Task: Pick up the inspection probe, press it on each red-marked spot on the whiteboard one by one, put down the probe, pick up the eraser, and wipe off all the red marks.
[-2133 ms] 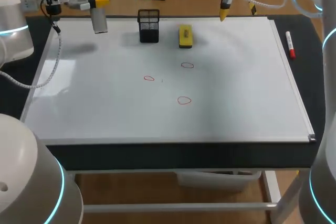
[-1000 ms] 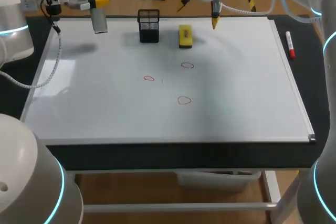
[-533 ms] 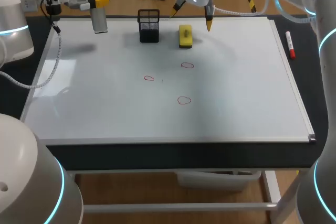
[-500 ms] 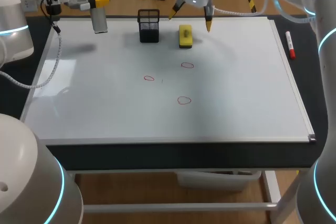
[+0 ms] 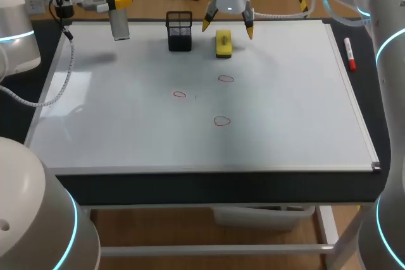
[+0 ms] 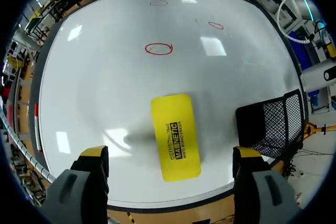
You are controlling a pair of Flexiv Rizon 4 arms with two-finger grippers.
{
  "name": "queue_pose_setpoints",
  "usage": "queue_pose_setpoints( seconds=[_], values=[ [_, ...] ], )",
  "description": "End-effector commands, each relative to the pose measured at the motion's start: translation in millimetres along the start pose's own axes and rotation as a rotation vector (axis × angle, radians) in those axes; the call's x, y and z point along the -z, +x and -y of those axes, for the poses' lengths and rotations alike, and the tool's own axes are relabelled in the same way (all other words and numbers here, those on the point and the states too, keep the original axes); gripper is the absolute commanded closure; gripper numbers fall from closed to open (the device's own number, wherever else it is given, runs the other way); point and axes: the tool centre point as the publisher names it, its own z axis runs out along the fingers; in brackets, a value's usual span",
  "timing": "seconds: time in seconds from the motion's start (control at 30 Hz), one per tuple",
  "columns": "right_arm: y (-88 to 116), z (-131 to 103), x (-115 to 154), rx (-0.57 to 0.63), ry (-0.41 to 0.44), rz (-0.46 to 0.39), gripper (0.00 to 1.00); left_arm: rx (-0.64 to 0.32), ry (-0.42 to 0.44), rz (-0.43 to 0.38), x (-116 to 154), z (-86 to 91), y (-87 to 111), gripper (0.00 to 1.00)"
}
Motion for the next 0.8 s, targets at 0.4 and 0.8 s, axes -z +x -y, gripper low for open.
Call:
queue_pose_setpoints(
  seconds=[0.4, 0.8],
  values=[
    [-4.2, 14.1, -13.5, 0.055, -0.129, -0.462, 0.0, -0.001, 0.001, 0.002, 0.6, 1.2, 1.3, 1.0],
    [-2.8, 15.2, -16.0, 0.074, -0.144, -0.378, 0.0, -0.001, 0.001, 0.002, 0.6, 1.2, 1.3, 1.0]
  ],
)
